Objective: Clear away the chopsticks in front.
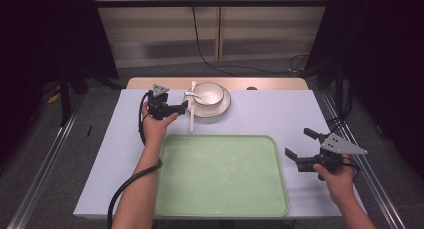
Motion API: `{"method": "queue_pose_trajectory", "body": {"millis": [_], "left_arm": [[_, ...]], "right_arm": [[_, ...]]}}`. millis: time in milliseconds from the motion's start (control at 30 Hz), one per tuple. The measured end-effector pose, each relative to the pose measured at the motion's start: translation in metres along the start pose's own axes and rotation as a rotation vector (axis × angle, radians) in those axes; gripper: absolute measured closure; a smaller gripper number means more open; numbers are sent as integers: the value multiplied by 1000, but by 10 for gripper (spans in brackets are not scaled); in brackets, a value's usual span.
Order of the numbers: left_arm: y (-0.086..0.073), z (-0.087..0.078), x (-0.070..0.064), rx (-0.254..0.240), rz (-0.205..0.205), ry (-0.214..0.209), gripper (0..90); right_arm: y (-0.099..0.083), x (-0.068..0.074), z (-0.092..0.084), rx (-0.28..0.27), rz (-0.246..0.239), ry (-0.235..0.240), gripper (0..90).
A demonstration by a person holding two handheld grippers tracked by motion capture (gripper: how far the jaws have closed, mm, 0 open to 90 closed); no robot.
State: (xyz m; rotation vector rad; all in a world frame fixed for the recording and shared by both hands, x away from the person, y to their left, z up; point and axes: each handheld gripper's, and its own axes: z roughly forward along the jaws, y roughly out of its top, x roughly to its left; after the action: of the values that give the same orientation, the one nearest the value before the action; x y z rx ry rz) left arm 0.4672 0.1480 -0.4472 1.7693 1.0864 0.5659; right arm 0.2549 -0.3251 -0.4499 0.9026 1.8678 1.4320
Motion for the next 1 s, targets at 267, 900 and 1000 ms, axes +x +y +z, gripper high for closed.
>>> {"method": "queue_pose_trajectory", "body": {"millis": [267,900,1000], "left_arm": [[-2,7,1,23,16,23,133],[3,20,-1,84,-34,34,306],[3,21,-1,90,-48,24,340]], "right_arm": [[0,0,0,1,-2,2,17],[0,-1,1,-1,-9,0,17],[0,-1,1,1,-10,-2,17]]}}
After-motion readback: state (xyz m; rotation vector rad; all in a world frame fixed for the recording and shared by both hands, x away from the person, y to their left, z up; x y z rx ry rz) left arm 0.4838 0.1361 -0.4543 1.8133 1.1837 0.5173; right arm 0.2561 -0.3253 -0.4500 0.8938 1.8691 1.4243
